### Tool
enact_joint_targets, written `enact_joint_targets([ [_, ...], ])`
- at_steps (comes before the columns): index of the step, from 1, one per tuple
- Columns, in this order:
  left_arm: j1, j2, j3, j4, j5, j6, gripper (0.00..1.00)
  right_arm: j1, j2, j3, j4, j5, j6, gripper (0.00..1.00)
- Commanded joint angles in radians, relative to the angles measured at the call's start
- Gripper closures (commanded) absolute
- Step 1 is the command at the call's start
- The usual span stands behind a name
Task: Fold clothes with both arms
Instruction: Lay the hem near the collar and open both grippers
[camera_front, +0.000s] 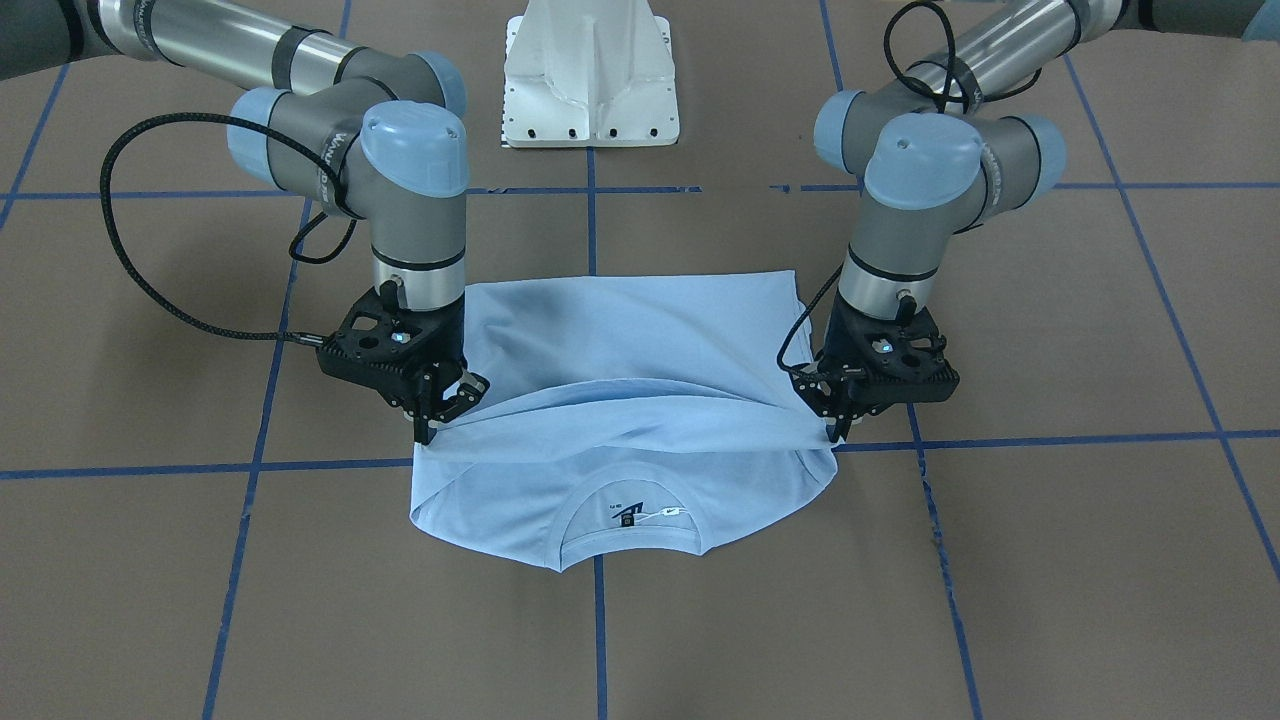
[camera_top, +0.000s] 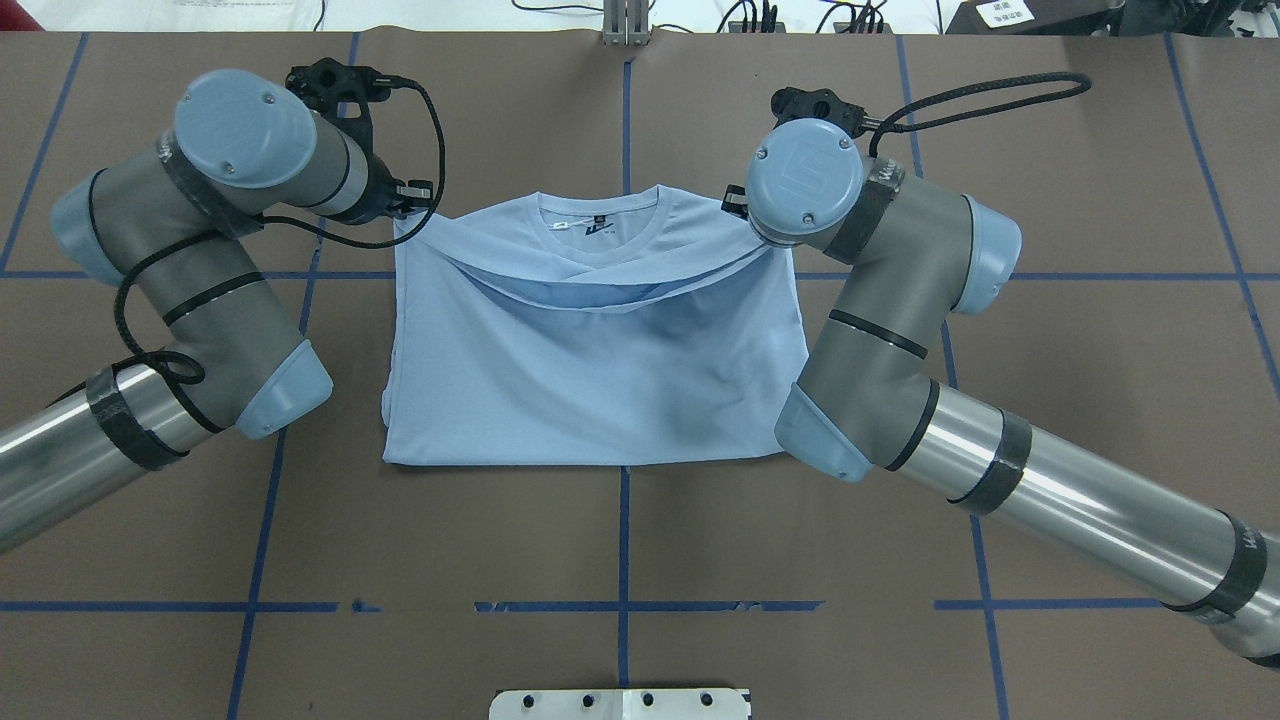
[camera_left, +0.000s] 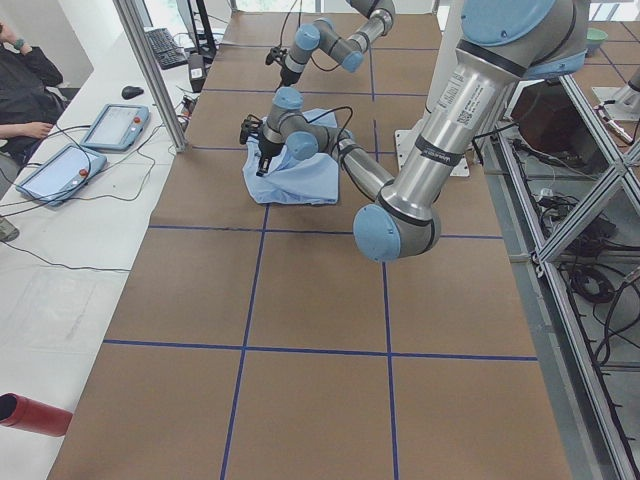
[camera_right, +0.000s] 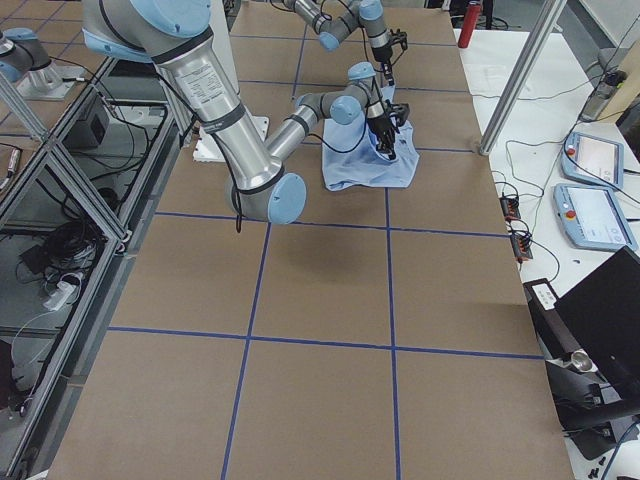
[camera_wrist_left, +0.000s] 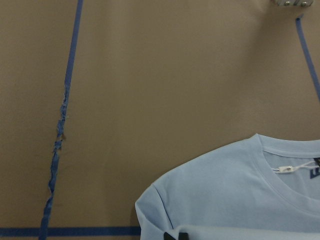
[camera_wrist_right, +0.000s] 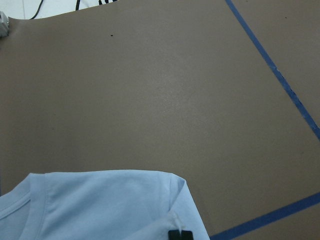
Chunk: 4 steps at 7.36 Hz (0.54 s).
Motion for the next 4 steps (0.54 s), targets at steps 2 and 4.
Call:
enact_joint_targets([
  [2, -0.005, -0.013, 0.055, -0.014, 0.007, 0.033, 1.0, 0.014, 0.042, -0.112, 0.038, 0.025, -0.054, 1.0],
  [4, -0.011, -0.001, 0.052, -0.078, 0.007, 0.036, 0.37, 0.029, 0.045, -0.112, 0.028, 0.058, -0.245, 0.0],
])
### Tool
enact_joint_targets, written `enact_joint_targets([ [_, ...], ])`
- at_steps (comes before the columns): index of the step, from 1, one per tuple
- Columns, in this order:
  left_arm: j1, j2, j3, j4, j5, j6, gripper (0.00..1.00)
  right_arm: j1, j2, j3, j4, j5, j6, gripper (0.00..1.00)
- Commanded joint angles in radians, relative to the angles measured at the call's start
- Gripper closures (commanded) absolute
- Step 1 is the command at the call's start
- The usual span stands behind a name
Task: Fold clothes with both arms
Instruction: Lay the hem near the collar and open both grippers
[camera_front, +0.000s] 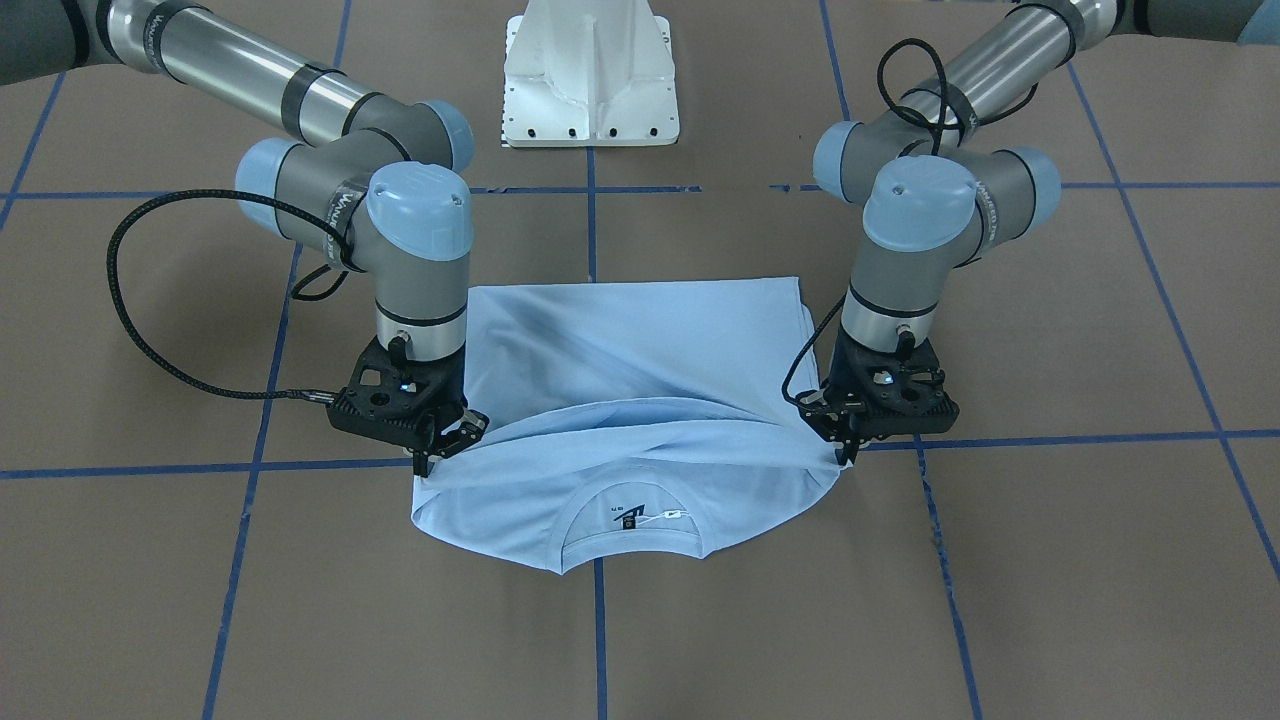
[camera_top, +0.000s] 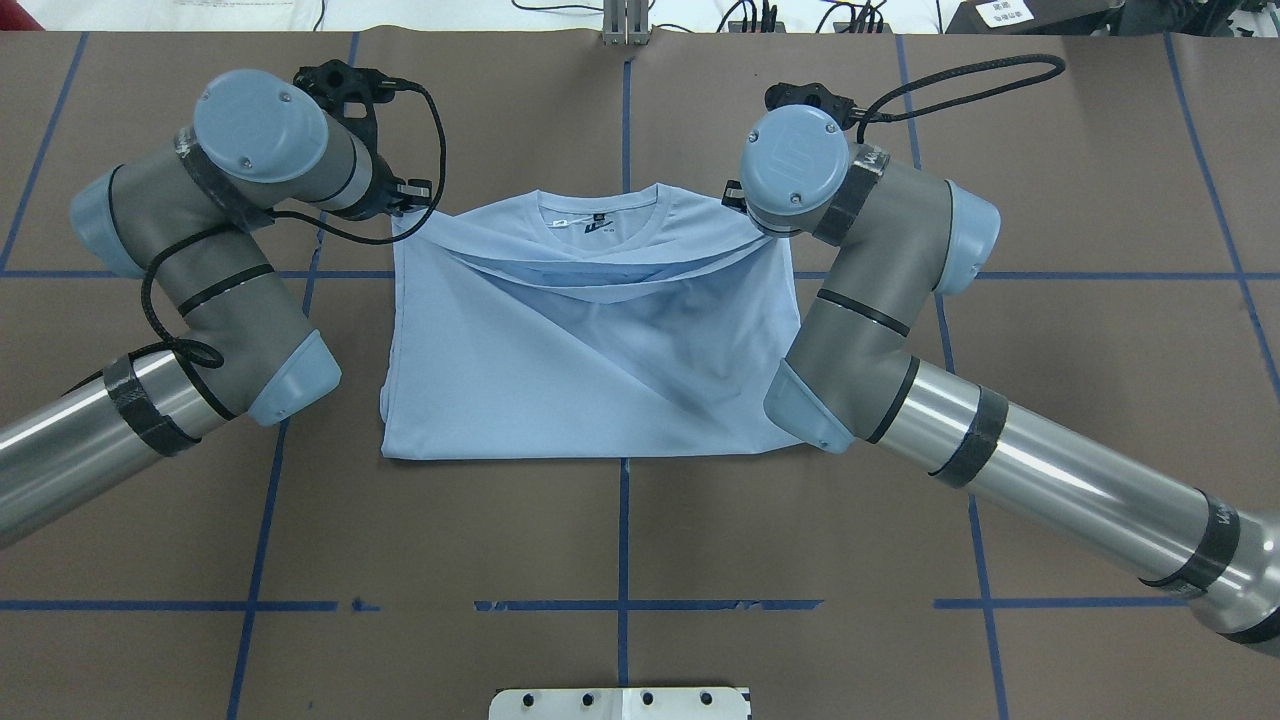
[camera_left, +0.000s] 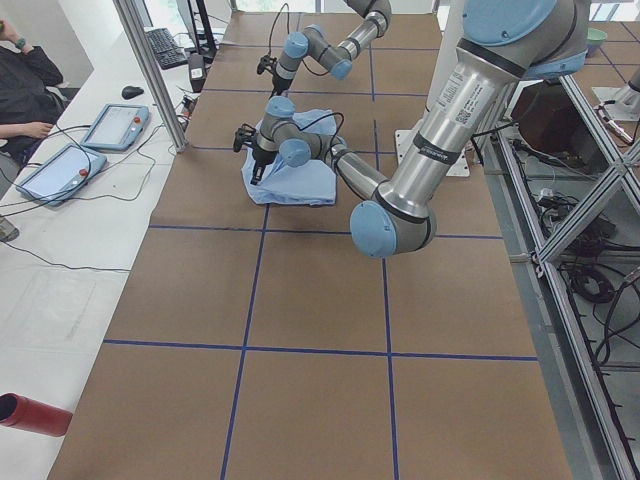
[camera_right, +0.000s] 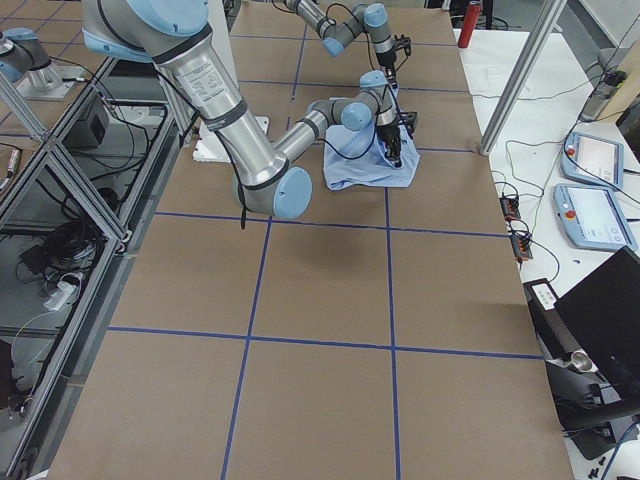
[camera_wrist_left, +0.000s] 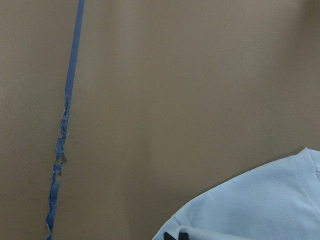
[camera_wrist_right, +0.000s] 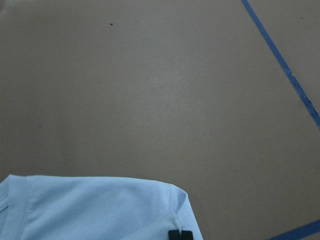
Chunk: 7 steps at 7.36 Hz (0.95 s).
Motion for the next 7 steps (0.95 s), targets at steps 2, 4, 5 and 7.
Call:
enact_joint_targets([
  [2, -0.007, 0.035, -0.006, -0.082, 0.003, 0.003, 0.0, 0.021, 0.002, -0.004, -0.034, 0.022, -0.209, 0.0],
  [4, -0.007, 0.045, -0.007, -0.083, 0.018, 0.083, 0.0, 0.033, 0.014, -0.001, -0.088, 0.002, -0.301, 0.0],
  [5, -0.012, 0.053, -0.007, -0.085, 0.038, 0.131, 0.0, 0.033, 0.023, -0.001, -0.09, -0.007, -0.301, 0.0],
  [7, -0.018, 0.056, -0.007, -0.085, 0.054, 0.133, 0.0, 0.033, 0.023, -0.001, -0.091, -0.029, -0.314, 0.0],
])
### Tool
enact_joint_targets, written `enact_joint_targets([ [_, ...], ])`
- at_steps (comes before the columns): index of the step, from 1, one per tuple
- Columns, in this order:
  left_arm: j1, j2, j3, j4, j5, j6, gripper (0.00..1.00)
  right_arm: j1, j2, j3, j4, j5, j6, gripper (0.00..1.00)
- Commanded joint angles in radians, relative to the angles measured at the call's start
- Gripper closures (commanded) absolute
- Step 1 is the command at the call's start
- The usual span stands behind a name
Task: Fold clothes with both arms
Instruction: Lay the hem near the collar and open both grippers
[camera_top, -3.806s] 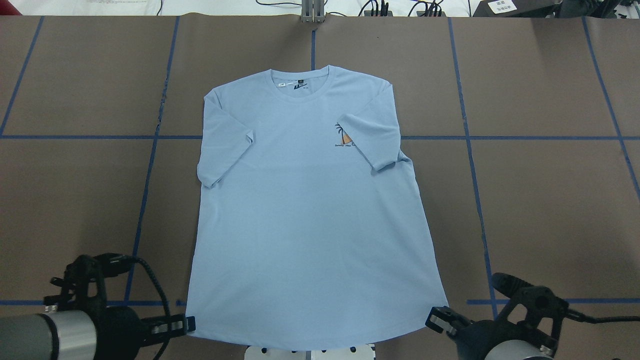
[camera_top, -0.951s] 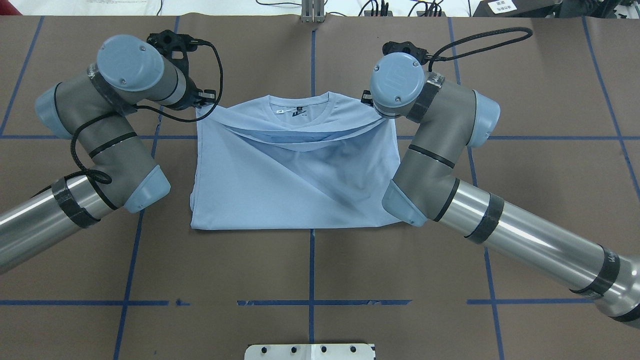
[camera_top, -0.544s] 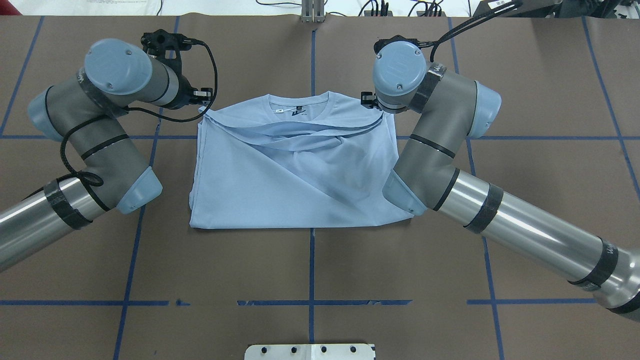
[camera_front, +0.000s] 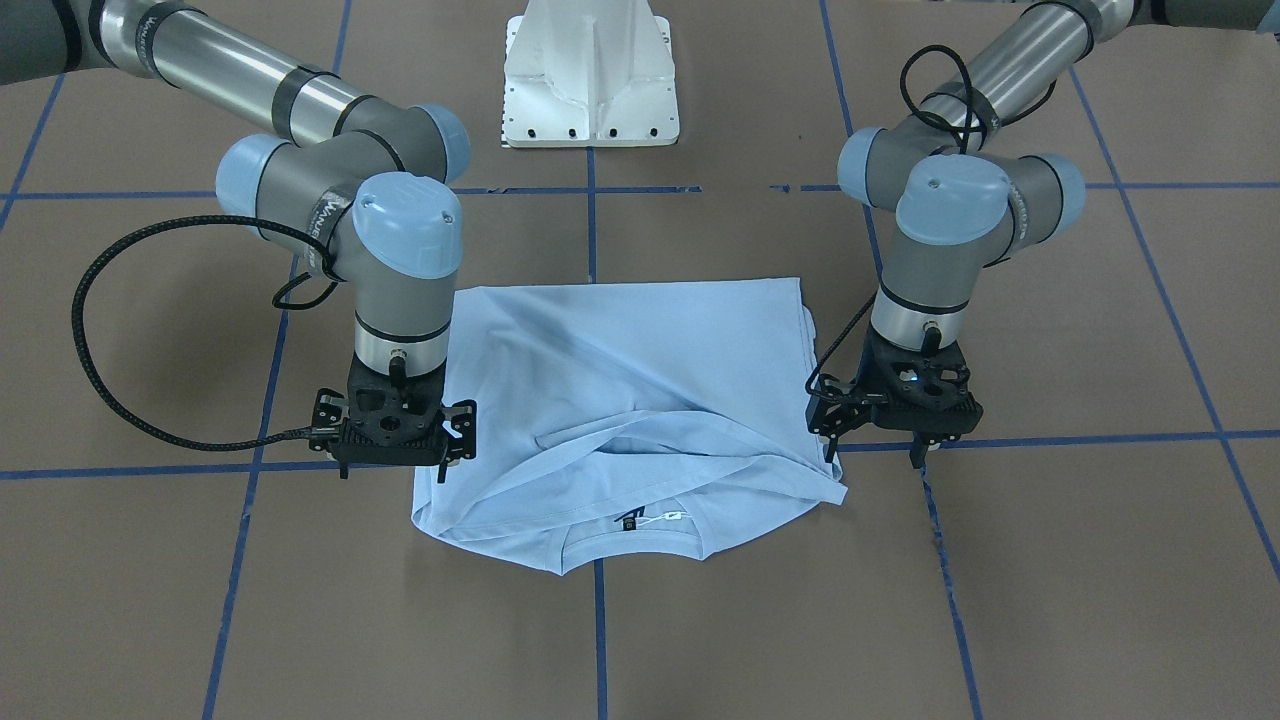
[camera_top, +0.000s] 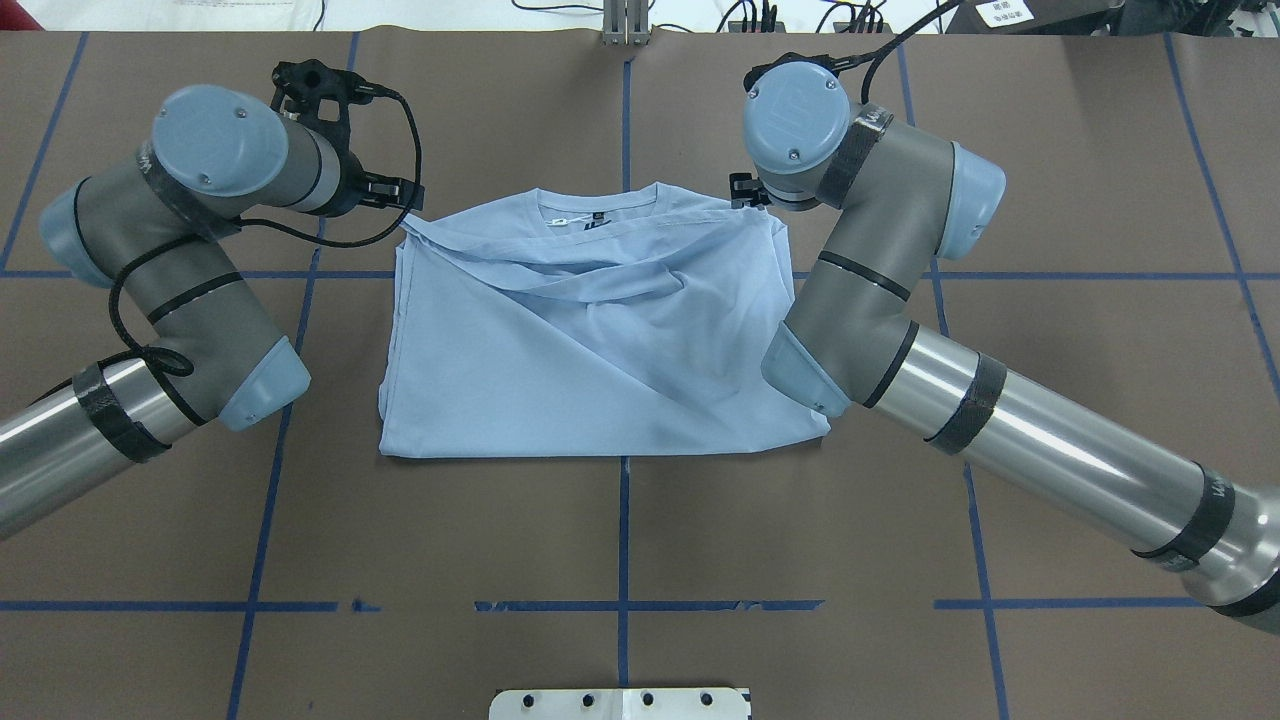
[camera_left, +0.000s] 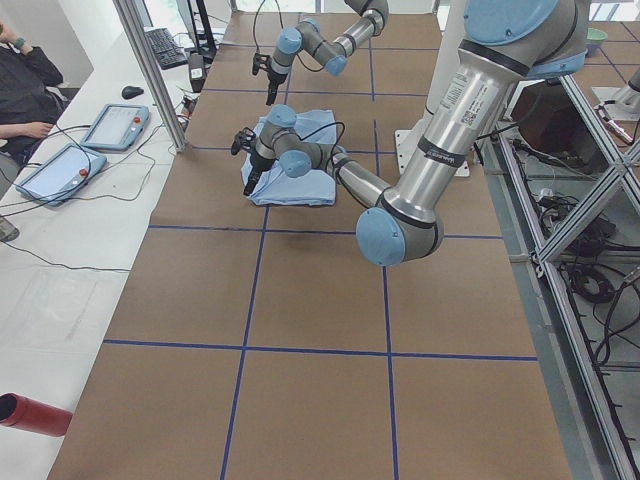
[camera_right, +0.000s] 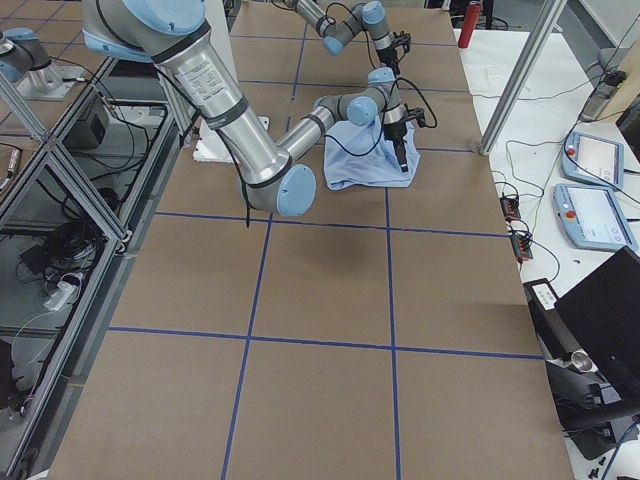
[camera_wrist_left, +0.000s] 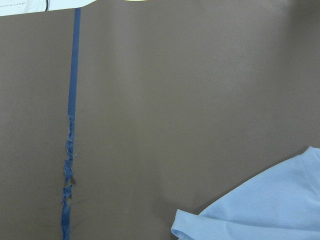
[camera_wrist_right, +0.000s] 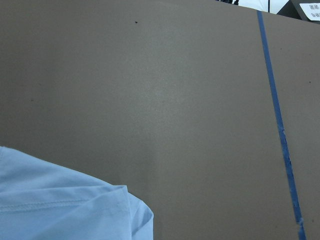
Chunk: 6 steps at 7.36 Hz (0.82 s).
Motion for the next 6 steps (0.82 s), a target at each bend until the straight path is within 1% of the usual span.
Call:
enact_joint_targets([
  [1, -0.004, 0.002, -0.001, 0.0, 0.009, 0.009, 0.0, -0.001, 0.001, 0.0, -0.002, -0.014, -0.01, 0.0],
  [3, -0.007, 0.007, -0.021, 0.0, 0.006, 0.003, 0.0, -0.003, 0.004, 0.006, 0.0, -0.013, -0.01, 0.0],
  [4, -0.007, 0.008, -0.041, 0.004, -0.004, 0.003, 0.0, -0.001, 0.004, 0.011, 0.009, 0.01, -0.009, 0.0],
  [5, -0.009, 0.008, -0.06, 0.007, -0.028, -0.003, 0.0, 0.008, 0.007, 0.023, 0.03, 0.109, 0.008, 0.0],
  [6, -0.009, 0.019, -0.075, 0.007, -0.084, -0.012, 0.0, 0.045, -0.014, 0.085, 0.053, 0.254, 0.028, 0.0],
])
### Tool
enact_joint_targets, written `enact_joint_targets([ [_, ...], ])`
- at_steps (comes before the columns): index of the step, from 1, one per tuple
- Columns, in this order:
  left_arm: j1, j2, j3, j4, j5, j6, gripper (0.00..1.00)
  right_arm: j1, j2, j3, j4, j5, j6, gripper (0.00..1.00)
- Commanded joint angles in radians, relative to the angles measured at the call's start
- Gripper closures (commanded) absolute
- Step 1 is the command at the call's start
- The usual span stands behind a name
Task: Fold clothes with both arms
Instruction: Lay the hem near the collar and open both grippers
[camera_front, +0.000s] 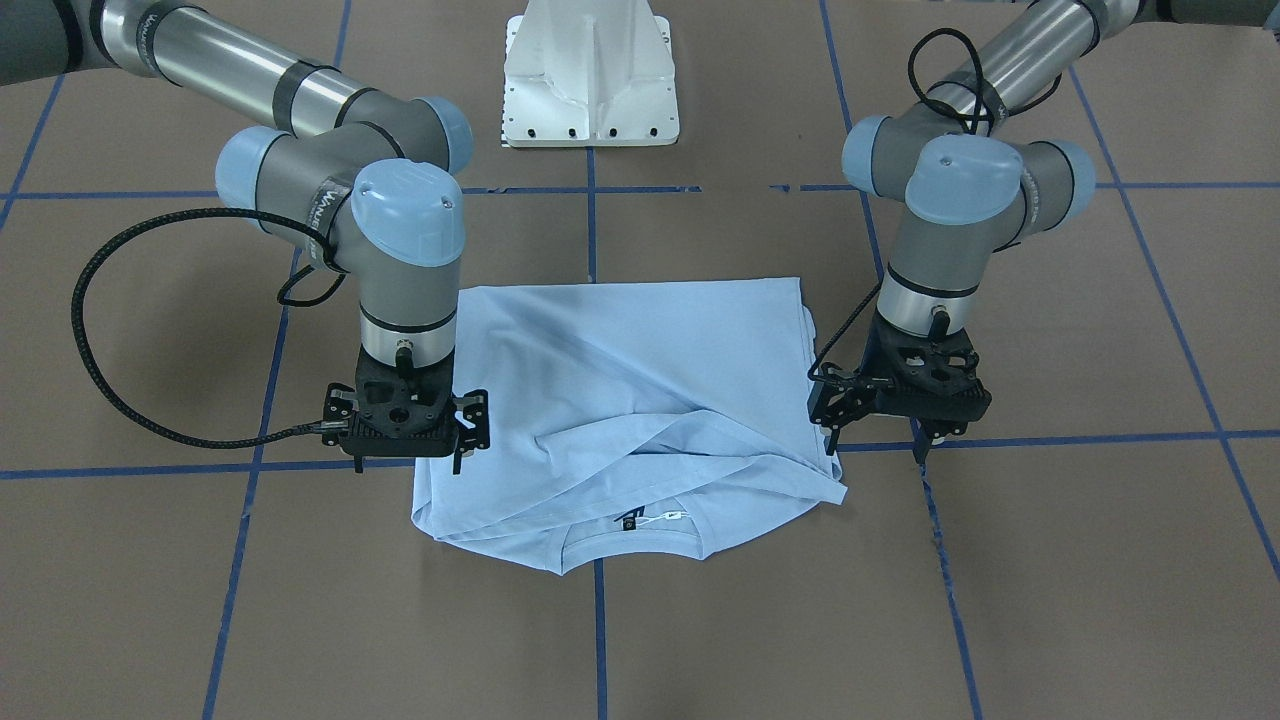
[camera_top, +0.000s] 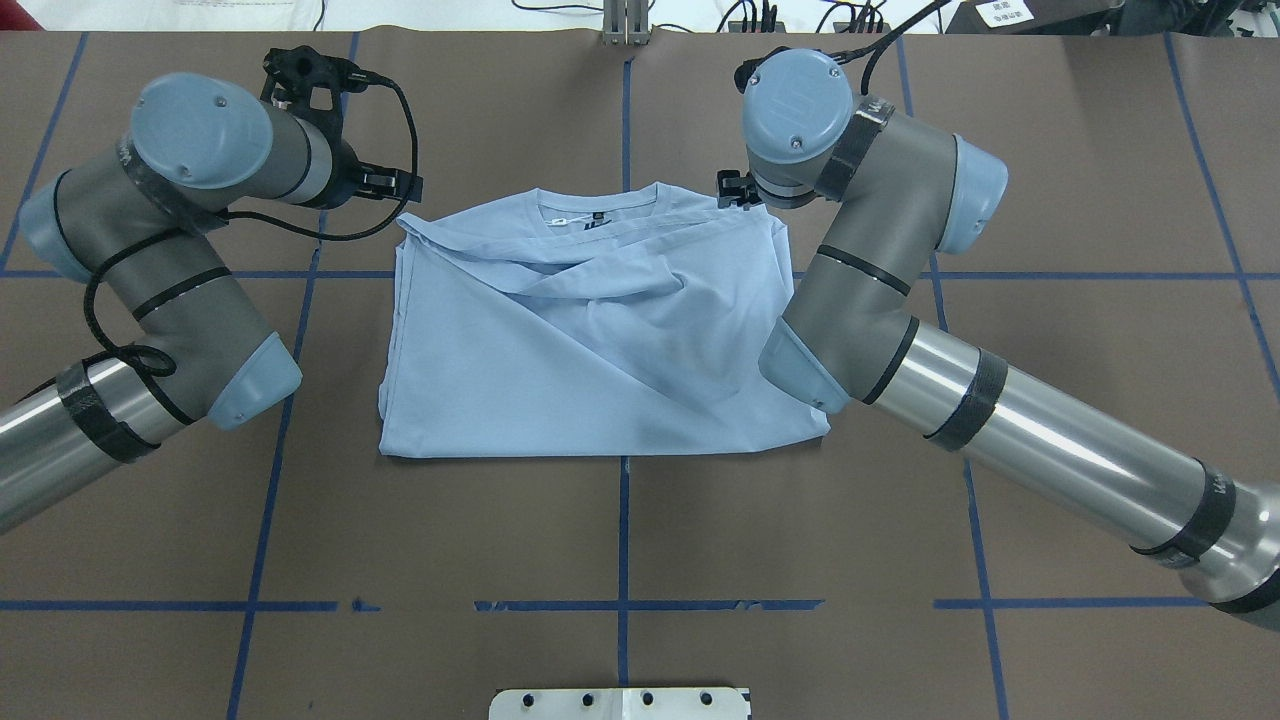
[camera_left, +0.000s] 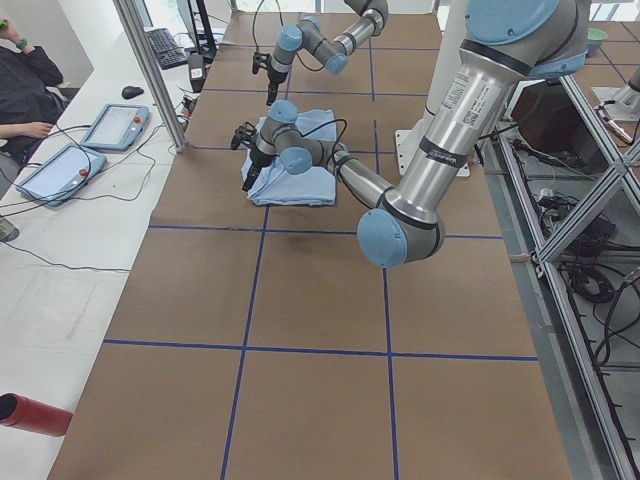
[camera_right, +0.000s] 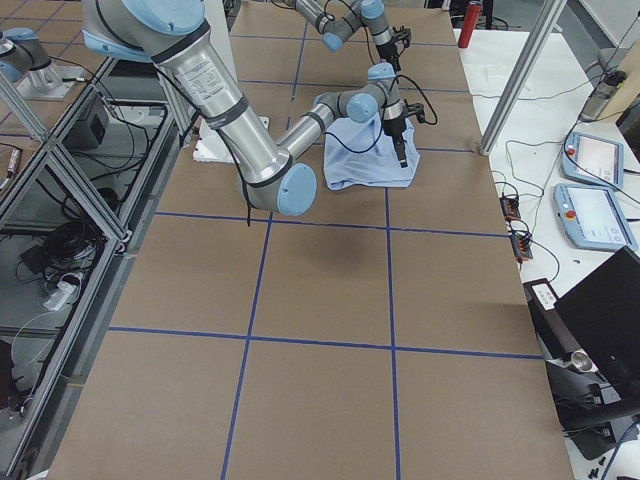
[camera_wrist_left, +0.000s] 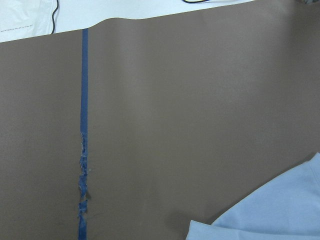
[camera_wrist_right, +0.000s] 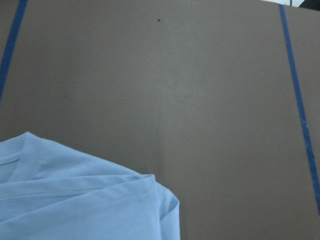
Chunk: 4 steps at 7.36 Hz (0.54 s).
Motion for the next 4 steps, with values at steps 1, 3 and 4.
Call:
enact_joint_targets([
  [1, 0.007, 0.052, -0.072, -0.008, -0.069, -0.036, 0.0, 0.041, -0.07, 0.136, 0.032, 0.205, 0.097, 0.0],
  [3, 0.065, 0.126, -0.17, -0.011, -0.112, -0.184, 0.0, 0.038, -0.249, 0.324, 0.116, 0.212, 0.173, 0.0],
  [4, 0.123, 0.196, -0.243, -0.032, -0.106, -0.263, 0.01, 0.039, -0.314, 0.383, 0.144, 0.209, 0.174, 0.0],
])
